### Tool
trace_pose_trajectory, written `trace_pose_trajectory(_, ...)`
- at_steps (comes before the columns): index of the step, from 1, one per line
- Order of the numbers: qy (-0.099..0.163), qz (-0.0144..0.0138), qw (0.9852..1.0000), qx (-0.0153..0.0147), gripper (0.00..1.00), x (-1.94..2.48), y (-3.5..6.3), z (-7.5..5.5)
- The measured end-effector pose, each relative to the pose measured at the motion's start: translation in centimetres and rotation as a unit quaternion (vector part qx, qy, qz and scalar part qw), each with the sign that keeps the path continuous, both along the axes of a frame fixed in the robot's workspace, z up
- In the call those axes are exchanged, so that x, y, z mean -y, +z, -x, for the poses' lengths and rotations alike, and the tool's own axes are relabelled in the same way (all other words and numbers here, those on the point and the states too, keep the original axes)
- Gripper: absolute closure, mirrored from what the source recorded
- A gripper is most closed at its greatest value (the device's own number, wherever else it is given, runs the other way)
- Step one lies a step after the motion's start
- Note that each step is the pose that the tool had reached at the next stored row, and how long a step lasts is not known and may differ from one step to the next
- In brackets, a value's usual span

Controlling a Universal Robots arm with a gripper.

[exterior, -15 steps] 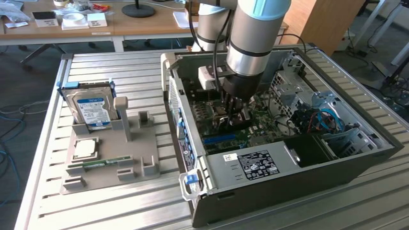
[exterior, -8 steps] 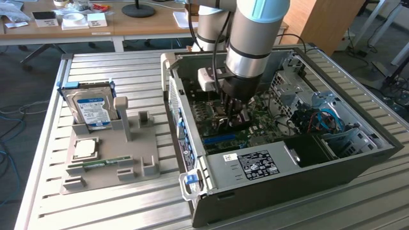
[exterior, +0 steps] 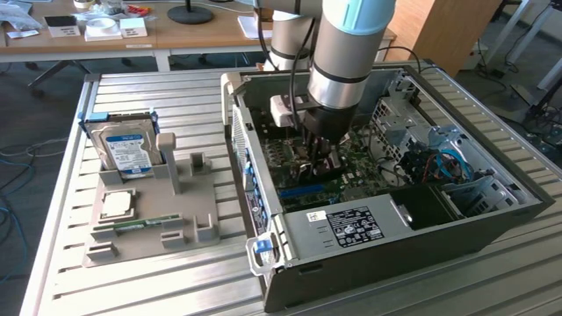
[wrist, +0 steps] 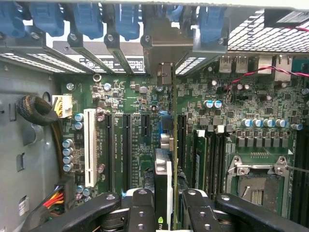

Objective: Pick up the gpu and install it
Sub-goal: 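Insert the gpu into the slot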

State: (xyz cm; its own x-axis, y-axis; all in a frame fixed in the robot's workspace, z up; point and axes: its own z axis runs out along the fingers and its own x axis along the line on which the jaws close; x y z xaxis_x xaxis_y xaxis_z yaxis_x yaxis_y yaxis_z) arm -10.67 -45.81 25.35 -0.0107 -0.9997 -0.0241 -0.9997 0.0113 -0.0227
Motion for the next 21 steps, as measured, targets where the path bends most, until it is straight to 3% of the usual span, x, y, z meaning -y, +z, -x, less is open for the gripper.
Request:
trace_pose_trajectory(10, -0.007, 0.0033, 1.0000, -0.0001, 0.73, -0.07, -0.65, 0.05)
trace_pose_trajectory(21, -0.008, 0.0050, 1.0000, 0.0001, 0.73, -0.13, -0.85, 0.23)
